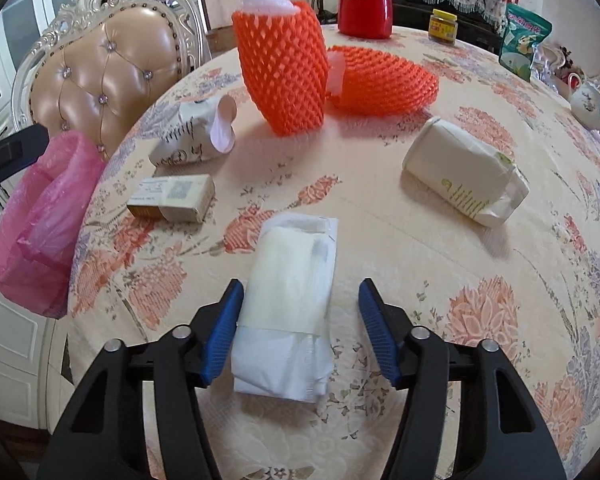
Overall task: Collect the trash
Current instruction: 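Close the right gripper on the white pad while the left grasps the QR-code box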
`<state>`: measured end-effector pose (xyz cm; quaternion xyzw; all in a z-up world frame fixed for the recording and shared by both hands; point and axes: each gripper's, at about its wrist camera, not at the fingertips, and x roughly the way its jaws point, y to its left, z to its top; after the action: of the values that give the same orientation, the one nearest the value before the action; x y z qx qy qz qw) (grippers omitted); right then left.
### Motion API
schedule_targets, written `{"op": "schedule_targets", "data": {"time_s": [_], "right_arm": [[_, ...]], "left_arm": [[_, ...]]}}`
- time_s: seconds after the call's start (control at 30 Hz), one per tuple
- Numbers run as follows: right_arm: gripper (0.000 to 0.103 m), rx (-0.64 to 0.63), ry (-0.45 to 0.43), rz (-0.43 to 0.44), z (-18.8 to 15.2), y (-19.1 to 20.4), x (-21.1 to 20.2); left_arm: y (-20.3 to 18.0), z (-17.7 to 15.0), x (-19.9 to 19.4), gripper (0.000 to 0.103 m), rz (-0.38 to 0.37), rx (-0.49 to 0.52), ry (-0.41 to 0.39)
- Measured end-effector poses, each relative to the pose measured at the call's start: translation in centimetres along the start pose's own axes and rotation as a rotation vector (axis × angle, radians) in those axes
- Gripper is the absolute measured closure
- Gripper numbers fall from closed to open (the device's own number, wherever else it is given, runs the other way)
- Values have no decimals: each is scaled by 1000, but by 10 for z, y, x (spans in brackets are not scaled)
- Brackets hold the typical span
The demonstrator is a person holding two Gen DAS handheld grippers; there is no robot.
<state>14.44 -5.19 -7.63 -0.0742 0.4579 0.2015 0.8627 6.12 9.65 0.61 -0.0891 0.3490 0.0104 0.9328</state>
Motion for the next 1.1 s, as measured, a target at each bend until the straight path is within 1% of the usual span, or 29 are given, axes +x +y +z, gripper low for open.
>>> {"op": "schedule_targets", "data": {"time_s": [0.07,0.1,0.13,0.23,0.33,0.43,0.57,0.63,0.77,0.8,0.83,0.93,1.1], "right_arm": [[57,2,1,3,1,-2,-1],[58,4,1,6,1,-4,-1],[63,6,1,7,2,-6,-1],[65,19,-5,17,2,-13,-3],[66,24,-18,19,2,-19,-7],[66,34,-38,20,4,-27,-14],[66,45,-63,16,7,-36,-23],[66,55,-75,15,9,-42,-26],[66,68,-100,0,11,-51,-34],[66,69,-105,-6,12,-53,-35],[66,70,-114,-15,13,-56,-37],[66,79,-130,-26,14,-63,-41],[66,91,-145,-35,15,-72,-45]], "left_arm": [[-2,0,4,40,-4,2,5],[-4,0,7,40,-7,3,11],[-6,0,10,40,-9,4,14],[-12,-1,20,40,-17,8,32],[-18,-2,31,40,-26,12,49],[-25,-4,45,37,-28,16,72],[-30,-8,62,37,-24,16,104],[-31,-9,70,32,-14,13,119],[-32,-10,82,28,1,6,137],[-33,-11,84,23,6,5,141],[-34,-11,87,20,13,4,145],[-37,-13,94,18,22,4,156],[-46,-15,103,18,59,35,172]]}}
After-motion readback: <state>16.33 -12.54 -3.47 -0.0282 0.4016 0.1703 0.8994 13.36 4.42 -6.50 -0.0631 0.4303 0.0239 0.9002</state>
